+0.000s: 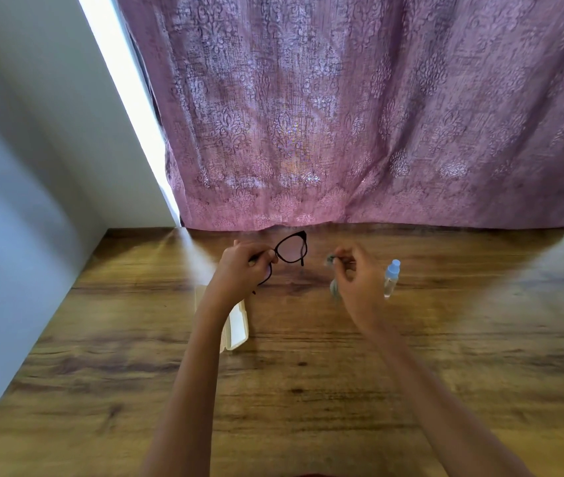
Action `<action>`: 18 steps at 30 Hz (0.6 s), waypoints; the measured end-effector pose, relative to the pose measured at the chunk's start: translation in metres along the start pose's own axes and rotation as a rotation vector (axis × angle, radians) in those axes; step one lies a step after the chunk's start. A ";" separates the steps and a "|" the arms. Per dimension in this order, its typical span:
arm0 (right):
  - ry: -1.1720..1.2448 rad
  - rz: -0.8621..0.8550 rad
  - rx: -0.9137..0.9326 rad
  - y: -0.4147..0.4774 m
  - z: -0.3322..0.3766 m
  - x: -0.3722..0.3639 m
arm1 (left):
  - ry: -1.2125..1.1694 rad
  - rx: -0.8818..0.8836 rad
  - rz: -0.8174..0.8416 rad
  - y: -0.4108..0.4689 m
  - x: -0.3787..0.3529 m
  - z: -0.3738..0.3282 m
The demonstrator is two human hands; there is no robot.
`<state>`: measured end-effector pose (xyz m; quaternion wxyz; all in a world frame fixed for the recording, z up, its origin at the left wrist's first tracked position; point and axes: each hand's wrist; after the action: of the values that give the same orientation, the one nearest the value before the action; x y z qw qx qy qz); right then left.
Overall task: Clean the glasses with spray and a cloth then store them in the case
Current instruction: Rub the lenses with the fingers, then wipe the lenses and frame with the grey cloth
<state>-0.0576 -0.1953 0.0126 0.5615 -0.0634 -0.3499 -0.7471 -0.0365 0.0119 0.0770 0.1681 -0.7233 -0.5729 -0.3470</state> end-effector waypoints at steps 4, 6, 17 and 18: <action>-0.077 0.152 -0.070 -0.011 -0.023 0.001 | -0.018 -0.012 -0.013 0.000 0.000 0.000; -0.111 0.222 -0.114 -0.014 -0.030 0.000 | -0.032 -0.007 -0.012 0.000 0.000 -0.001; -0.172 0.396 -0.240 -0.025 -0.055 -0.012 | -0.050 -0.081 -0.063 -0.003 0.002 0.002; -0.142 0.368 -0.235 -0.024 -0.053 -0.011 | -0.044 -0.092 -0.068 -0.003 0.002 0.002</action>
<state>-0.0591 -0.2148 -0.0435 0.6512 -0.2433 -0.2817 -0.6613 -0.0384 0.0157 0.0763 0.1104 -0.7178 -0.5841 -0.3625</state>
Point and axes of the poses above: each hand's wrist, its own y-axis towards the middle knuckle, its own x-axis out of the back of the hand, z = x × y, and after that the axes turned 9 degrees about z, right-handed
